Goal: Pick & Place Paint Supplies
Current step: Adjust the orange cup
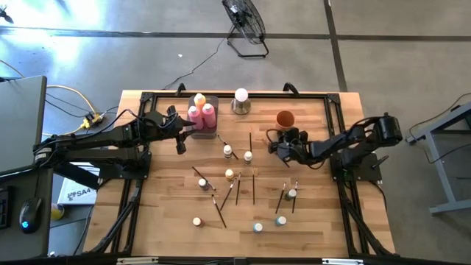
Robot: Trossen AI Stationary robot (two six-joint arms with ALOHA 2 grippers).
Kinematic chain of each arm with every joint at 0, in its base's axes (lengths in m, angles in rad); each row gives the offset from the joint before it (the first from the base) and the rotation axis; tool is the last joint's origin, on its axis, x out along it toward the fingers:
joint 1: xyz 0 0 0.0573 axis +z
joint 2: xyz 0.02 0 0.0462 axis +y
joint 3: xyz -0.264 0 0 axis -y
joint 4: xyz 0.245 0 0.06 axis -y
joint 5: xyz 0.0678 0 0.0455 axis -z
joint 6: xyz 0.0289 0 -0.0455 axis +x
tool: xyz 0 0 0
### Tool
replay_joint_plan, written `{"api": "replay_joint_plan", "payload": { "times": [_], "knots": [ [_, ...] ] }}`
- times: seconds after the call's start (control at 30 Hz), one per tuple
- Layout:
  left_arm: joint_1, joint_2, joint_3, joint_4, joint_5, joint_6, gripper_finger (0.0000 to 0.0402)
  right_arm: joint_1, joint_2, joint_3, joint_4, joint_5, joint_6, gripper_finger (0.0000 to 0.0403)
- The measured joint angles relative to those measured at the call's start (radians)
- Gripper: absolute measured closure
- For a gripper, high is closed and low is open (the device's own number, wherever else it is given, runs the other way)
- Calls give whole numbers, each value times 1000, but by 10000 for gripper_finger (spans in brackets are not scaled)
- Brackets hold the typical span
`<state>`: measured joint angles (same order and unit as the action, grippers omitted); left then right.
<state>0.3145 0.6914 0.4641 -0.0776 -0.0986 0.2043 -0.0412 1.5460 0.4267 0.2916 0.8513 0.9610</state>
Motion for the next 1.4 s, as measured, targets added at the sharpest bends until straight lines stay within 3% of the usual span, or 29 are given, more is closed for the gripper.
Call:
{"api": "replay_joint_plan", "payload": {
  "times": [0.87, 1.17, 1.4],
  "knots": [
    [0, 0, 0, -13, 0, 0, 291, -264, 0, 0, -25, -159, -198, 401],
    [0, 0, 0, -21, 0, 0, 291, -277, 0, 0, -82, -309, -149, 401],
    [0, 0, 0, -22, 0, 0, 291, -252, -2, 2, -184, -282, -53, 401]
  ]
}}
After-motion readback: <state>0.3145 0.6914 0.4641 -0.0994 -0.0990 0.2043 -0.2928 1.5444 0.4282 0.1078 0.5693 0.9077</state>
